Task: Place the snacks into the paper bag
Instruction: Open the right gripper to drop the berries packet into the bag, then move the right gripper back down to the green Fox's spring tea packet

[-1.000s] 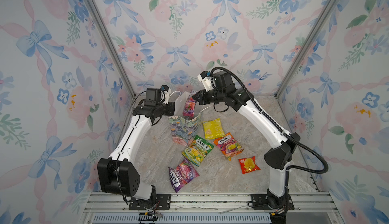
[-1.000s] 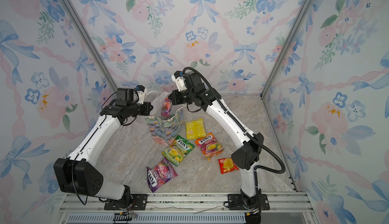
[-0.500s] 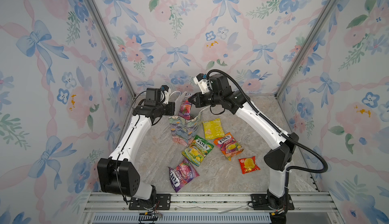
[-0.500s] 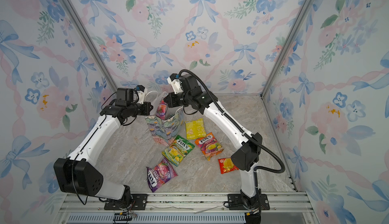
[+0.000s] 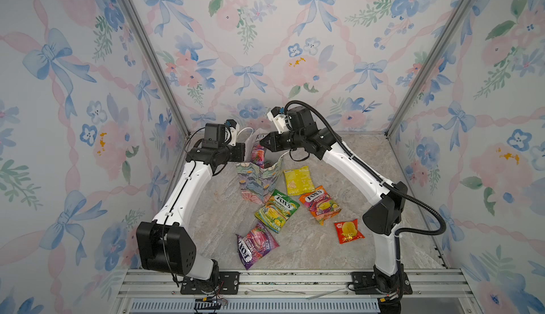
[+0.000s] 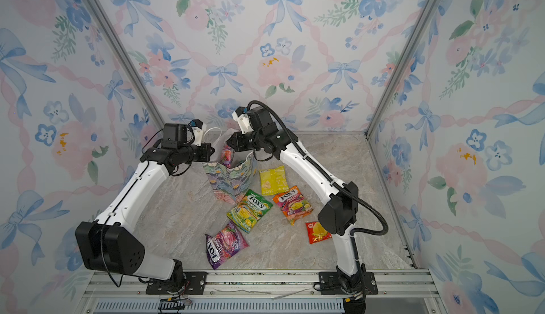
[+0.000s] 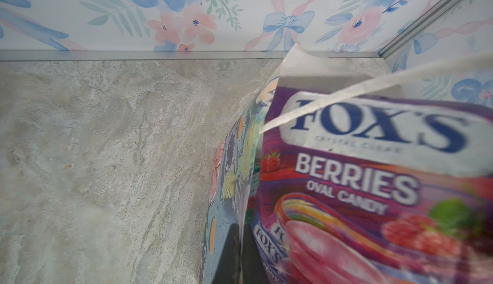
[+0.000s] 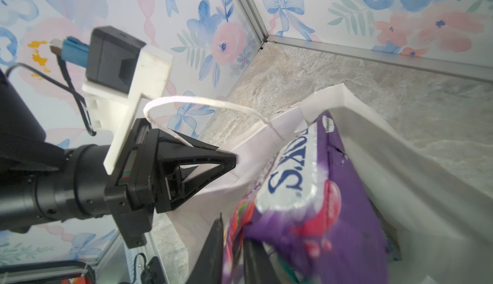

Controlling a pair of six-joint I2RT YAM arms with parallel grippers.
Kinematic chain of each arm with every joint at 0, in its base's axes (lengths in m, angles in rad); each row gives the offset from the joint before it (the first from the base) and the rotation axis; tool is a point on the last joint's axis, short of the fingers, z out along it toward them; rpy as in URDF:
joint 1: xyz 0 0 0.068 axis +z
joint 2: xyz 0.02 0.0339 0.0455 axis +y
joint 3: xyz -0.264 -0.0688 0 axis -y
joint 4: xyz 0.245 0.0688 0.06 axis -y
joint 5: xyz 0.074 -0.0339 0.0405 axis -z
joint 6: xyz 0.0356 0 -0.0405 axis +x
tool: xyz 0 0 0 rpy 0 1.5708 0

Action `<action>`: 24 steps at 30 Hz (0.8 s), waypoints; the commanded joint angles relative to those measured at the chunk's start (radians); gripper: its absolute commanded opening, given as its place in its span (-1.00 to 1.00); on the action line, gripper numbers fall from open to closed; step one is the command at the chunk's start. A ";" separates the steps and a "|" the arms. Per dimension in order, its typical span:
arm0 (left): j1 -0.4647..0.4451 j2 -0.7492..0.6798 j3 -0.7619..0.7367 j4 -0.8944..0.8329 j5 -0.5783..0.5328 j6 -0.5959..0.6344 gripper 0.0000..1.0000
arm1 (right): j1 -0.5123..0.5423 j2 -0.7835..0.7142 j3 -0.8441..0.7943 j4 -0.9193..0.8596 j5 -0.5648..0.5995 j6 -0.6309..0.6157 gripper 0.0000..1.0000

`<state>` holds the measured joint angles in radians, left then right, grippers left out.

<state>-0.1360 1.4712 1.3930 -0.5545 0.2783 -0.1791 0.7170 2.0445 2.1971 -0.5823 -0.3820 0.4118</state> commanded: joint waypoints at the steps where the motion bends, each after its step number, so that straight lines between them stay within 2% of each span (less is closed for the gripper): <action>1: 0.004 -0.009 -0.019 -0.022 0.008 0.016 -1.00 | -0.016 -0.070 -0.015 0.051 0.010 0.001 -0.03; 3: 0.004 -0.009 -0.019 -0.022 0.006 0.016 -1.00 | -0.025 -0.122 -0.063 0.070 0.037 -0.008 0.37; 9: 0.005 -0.006 -0.019 -0.022 0.002 0.018 -1.00 | -0.047 -0.283 -0.217 0.149 0.127 -0.030 0.97; 15: 0.004 -0.002 -0.020 -0.022 0.001 0.017 -1.00 | -0.059 -0.442 -0.405 0.206 0.213 -0.040 0.93; 24: 0.005 0.006 -0.020 -0.023 -0.002 0.017 -1.00 | -0.057 -0.666 -0.858 0.264 0.294 0.101 0.93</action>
<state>-0.1360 1.4712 1.3903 -0.5507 0.2779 -0.1791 0.6613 1.4193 1.4349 -0.3344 -0.1410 0.4477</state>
